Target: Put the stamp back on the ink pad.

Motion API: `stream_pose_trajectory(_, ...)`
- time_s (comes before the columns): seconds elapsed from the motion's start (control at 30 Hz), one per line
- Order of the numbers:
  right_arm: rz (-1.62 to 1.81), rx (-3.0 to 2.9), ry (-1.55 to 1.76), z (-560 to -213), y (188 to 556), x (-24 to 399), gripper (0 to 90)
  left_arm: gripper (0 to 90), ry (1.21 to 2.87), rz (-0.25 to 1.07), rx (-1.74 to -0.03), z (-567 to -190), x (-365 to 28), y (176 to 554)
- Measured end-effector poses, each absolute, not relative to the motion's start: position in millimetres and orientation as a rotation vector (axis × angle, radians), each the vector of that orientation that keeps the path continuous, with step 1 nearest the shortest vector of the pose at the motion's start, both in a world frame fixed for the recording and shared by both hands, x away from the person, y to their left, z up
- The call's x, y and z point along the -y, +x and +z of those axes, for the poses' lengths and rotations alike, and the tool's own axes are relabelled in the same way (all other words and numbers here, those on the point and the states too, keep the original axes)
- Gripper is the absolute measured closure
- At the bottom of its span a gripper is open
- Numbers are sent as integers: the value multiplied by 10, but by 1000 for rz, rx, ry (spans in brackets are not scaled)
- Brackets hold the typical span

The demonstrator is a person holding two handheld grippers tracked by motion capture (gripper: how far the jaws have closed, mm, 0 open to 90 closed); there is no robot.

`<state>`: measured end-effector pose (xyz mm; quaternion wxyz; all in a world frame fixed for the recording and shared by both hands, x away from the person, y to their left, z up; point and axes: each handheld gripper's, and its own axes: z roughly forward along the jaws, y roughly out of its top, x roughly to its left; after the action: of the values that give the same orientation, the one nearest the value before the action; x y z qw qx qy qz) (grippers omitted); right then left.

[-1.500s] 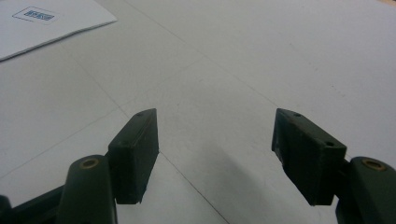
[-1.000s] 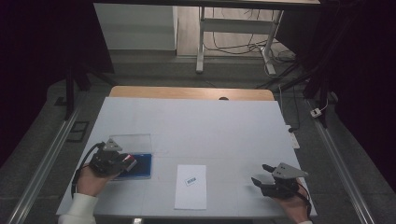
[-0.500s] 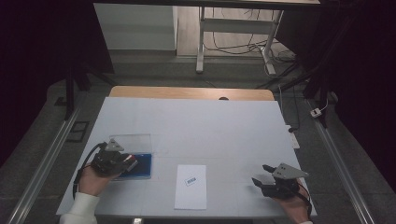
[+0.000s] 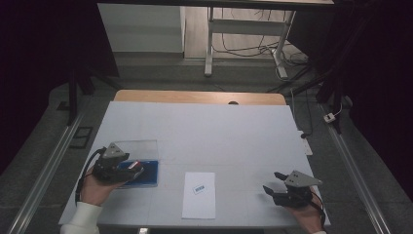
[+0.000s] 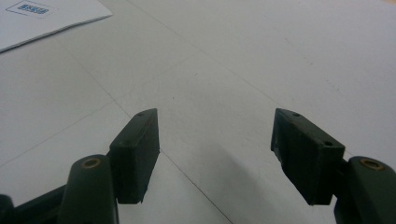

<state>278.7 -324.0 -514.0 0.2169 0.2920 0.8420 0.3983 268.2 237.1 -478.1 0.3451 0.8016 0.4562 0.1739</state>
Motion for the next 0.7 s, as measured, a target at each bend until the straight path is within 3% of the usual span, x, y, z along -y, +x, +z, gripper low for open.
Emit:
stream_pose_trajectory(0.33, 1109, -2327, 810, -5150, 2788, 3251, 320, 203, 2015, 440, -1163, -4886, -2431, 2379)
stream_pose_trajectory(0.7, 1107, -2321, 819, -5155, 2758, 3276, 319, 190, 1992, 459, -1162, -5099, -2535, 2106)
